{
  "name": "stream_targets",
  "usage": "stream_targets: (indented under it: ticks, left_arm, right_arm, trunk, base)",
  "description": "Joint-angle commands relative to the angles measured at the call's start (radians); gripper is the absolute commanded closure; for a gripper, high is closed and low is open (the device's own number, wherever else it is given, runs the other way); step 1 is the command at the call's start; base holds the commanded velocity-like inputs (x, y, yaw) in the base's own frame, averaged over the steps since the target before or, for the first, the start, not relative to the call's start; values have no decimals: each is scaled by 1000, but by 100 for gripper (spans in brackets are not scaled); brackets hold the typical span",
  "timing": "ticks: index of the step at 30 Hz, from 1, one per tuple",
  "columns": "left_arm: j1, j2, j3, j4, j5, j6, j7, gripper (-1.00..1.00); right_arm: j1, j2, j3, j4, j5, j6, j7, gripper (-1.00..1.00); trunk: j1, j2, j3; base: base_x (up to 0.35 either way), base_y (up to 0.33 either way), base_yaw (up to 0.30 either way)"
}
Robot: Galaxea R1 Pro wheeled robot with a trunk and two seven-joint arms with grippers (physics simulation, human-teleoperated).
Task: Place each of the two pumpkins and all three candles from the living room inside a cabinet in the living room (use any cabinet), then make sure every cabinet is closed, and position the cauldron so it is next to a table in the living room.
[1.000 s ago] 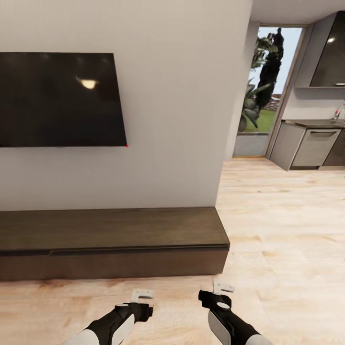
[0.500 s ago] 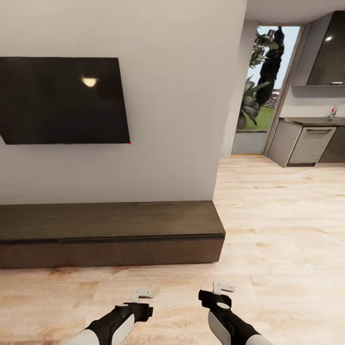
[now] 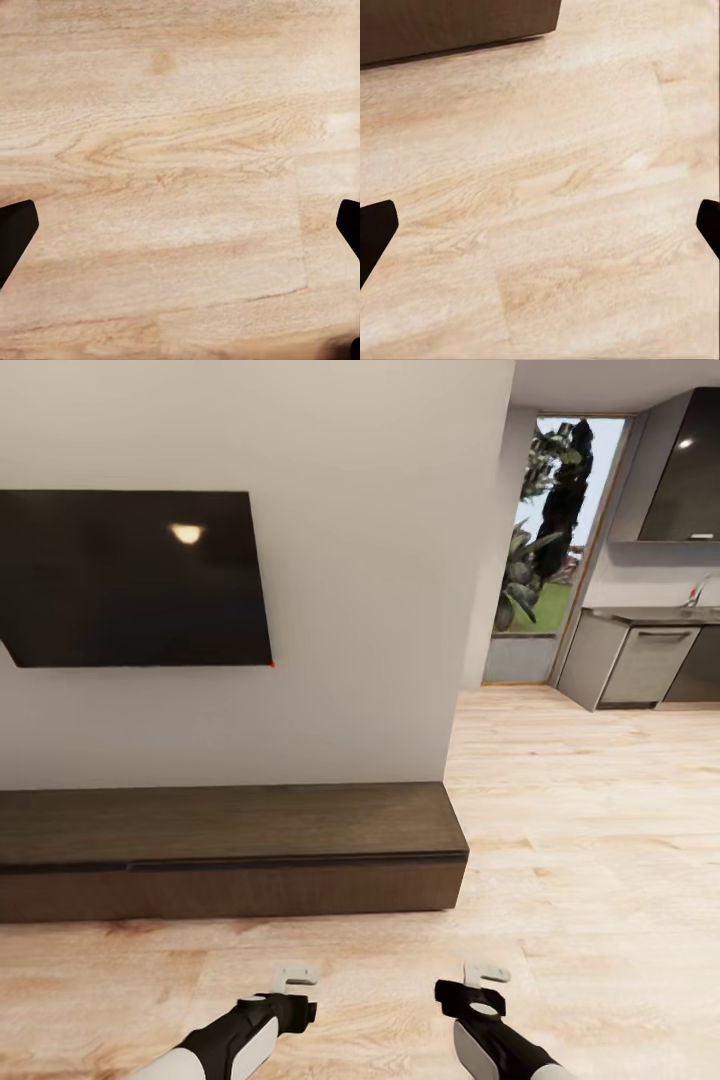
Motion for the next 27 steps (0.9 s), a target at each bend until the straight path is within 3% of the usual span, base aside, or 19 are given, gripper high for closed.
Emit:
stream_targets:
  ticks: [1,3,7,15,18,22,27]
  left_arm:
    - [0,5,-9,-1,9,2,7,-100]
    - [0,13,-10,0,9,-1,6,-100]
    - [1,56,-12,19,8,-18,6,-100]
    - [11,121,-15,118,7,-104,4,-100]
    - [44,149,-15,140,7,-134,4,-100]
    - [90,159,-16,153,4,-147,4,-100]
    - [201,164,-17,161,1,-156,5,-100]
  right_arm:
    - [-1,-13,9,10,-11,-2,-6,-100]
    - [0,-23,9,20,-11,-3,-6,-100]
    - [30,-39,10,54,-12,-11,-5,-100]
    - [88,-46,8,123,-13,-71,-12,-100]
    - [119,-50,7,188,-13,-93,-13,-100]
    - [152,-56,6,229,-15,-114,-14,-100]
    - [192,-58,6,262,-16,-122,-14,-100]
  trunk:
    - [-4,7,2]
    - [-12,21,9]
    - [-27,49,21]
    - [-58,105,46]
    - [-69,126,56]
    - [-84,154,68]
    - [-104,189,84]
  base:
    - [0,0,0]
    - [0,0,0]
    - [0,0,0]
    - [0,0,0]
    - [0,0,0]
    - [0,0,0]
    - [0,0,0]
